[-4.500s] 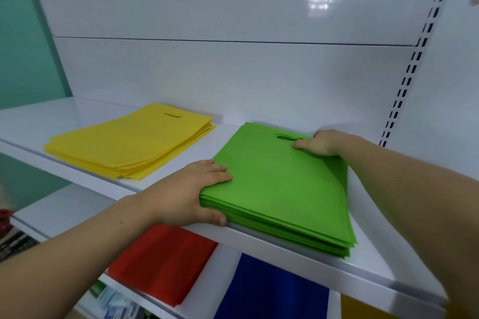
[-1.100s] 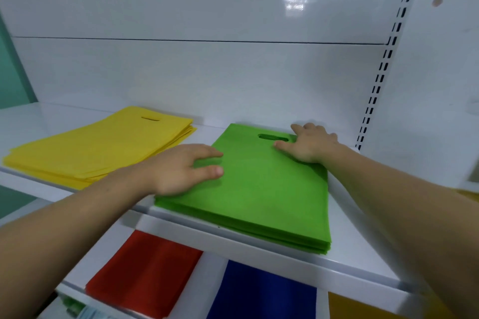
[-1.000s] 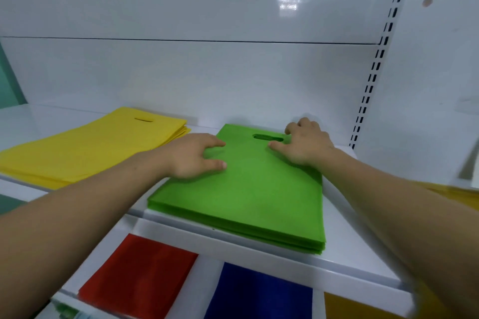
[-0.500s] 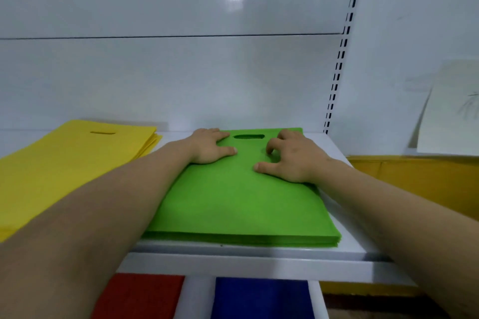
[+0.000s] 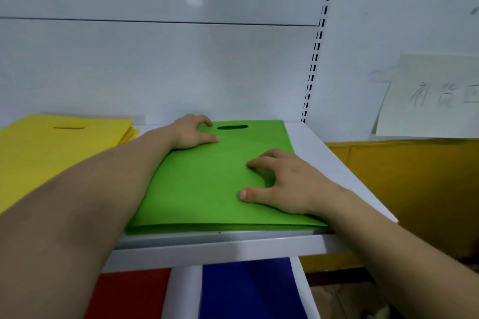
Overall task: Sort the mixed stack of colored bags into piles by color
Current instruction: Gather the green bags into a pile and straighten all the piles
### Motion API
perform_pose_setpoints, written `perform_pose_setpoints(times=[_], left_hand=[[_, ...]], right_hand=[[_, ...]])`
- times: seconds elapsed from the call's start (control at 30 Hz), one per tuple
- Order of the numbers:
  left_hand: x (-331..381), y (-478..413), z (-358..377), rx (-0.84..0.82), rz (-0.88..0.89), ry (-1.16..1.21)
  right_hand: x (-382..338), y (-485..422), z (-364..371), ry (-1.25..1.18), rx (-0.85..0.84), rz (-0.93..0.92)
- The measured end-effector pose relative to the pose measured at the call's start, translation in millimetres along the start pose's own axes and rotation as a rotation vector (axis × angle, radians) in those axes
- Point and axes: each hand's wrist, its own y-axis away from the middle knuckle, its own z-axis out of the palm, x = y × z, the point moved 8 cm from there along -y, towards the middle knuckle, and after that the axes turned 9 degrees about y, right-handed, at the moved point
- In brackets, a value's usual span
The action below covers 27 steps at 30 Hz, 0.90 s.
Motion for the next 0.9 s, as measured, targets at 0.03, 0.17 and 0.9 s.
perform_pose_setpoints(times=[0.03, 0.17, 0.9], left_hand=[[-1, 0, 0, -0.001, 0.001, 0.018], [-4, -1, 0, 0.000, -0.004, 0.039], [-22, -6, -18, 0.152, -0.115, 0.266]], right_hand=[[0, 2, -4, -0.021, 0.049, 0.012], [-3, 14, -7, -0.032, 0.008, 0.008], [-5, 52, 4, 0.059, -0.032, -0.202]])
